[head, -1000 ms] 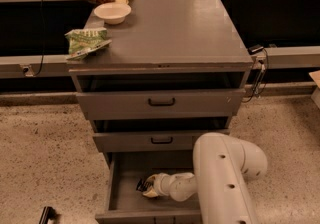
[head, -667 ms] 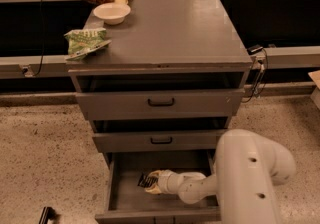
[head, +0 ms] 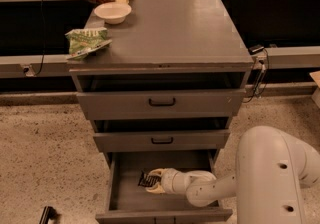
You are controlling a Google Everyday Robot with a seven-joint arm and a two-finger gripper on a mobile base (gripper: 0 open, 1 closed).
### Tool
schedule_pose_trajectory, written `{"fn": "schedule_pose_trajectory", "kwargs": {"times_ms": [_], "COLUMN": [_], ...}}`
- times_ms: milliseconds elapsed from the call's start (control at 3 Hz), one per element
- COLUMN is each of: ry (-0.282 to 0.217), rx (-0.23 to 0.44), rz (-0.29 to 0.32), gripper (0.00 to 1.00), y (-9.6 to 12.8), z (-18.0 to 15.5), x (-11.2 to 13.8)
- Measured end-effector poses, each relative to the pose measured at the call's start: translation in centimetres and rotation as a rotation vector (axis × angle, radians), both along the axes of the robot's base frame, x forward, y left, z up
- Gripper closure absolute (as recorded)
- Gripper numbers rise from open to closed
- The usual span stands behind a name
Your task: Pick rxbar chocolate from bottom drawer and place on counter
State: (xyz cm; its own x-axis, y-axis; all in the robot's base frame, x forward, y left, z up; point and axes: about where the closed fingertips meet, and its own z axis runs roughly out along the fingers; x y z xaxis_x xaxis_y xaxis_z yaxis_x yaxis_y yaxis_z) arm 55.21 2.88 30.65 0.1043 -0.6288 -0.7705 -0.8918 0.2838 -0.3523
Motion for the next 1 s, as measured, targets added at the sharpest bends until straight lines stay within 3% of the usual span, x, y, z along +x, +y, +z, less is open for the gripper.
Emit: {"fn": "schedule_pose_trajectory", "kwargs": {"times_ms": [333, 667, 1000], "ry": [-0.022, -0.166, -0.341], "rx": [0.014, 0.047, 0.049], "rz": [0.017, 0.085, 0.149], "gripper": [1.00, 1.00, 1.00], "y": [0.1, -0.5, -2.0], "z": [0.9, 5.9, 13.4], "x": [-0.1, -1.3, -4.5]}}
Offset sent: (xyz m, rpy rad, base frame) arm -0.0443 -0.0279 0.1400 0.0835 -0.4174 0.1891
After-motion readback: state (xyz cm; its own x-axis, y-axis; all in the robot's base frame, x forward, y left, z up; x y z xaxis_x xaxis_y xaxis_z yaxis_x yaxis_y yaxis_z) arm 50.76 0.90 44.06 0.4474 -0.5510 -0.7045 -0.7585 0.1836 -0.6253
